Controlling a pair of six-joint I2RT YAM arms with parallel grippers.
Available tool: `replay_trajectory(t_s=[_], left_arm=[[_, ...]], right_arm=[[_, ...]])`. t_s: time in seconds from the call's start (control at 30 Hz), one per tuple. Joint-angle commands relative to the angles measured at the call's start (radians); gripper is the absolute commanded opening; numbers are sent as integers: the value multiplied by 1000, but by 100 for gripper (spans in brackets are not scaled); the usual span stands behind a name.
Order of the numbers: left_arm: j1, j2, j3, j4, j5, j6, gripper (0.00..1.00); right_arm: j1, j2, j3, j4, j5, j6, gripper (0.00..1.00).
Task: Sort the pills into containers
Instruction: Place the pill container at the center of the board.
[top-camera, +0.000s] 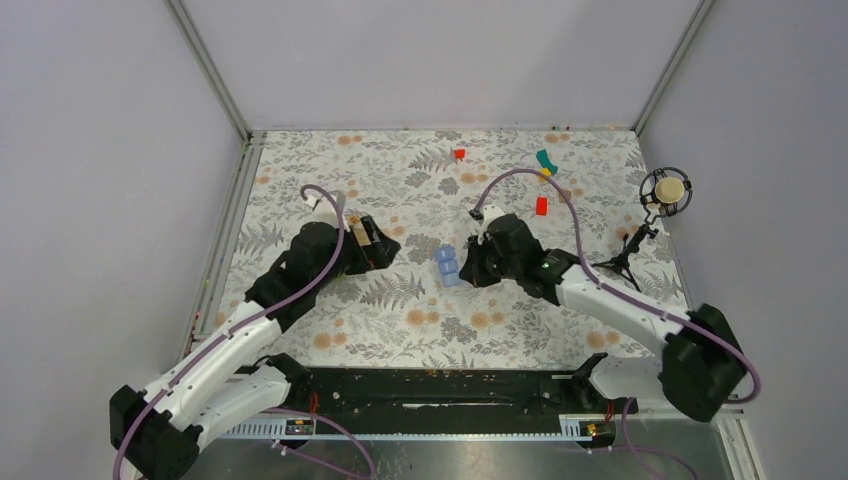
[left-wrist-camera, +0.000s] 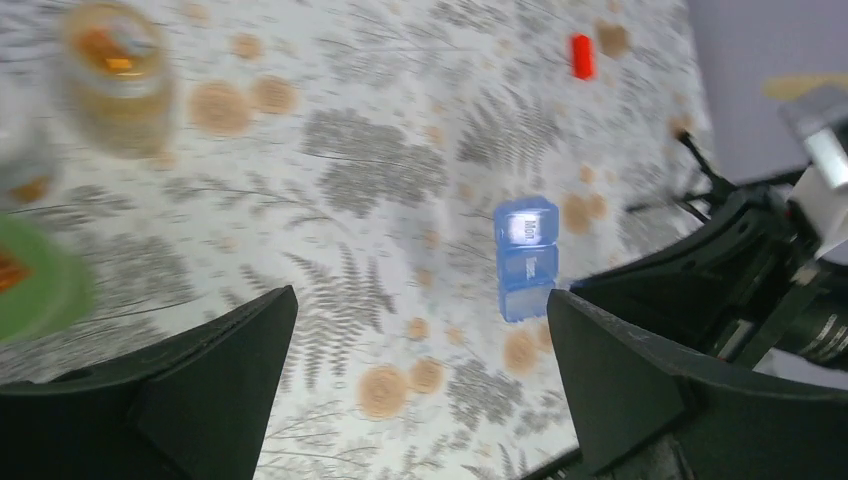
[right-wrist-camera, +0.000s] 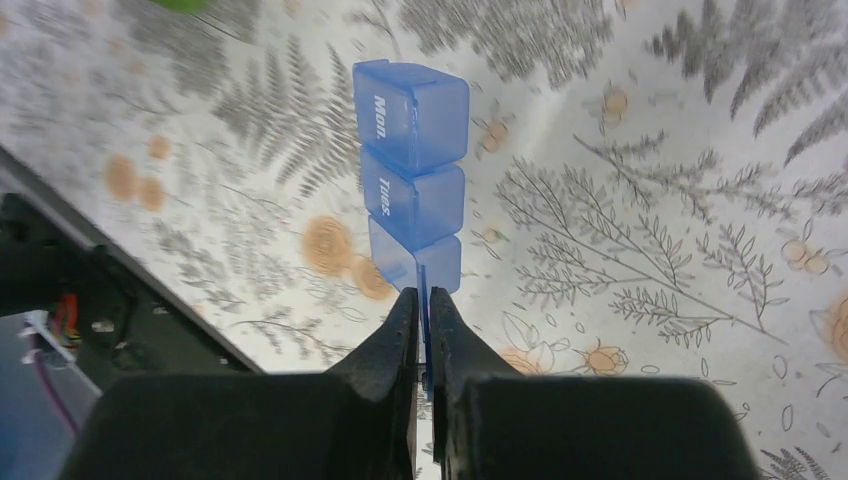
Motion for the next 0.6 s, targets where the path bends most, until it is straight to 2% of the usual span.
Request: replay_trajectory(t_s=[0.0,0.27,0.37,0.4,0.53,0.57], left_arm=[[0,-66,58,-161,-312,39,98],[0,-92,39,-293,-503,-33,98],[1,-85,37,-324,-546,-64,98],[1,-84,39,-328,-548,-64,98],[4,-92,55,-348,-562,-66,99],[5,-98,60,-354,-573,-66,99]], right_arm=[[-11,138,-17,4,40,-5,0],[-47,247,-46,57,13,9,0],[-61,270,-50,57,-8,11,7],[-61,271,-47,55,-13,12,12],[-61,243,1,-6,-14,4,52],[-61,226,17,-24,0,4,59]])
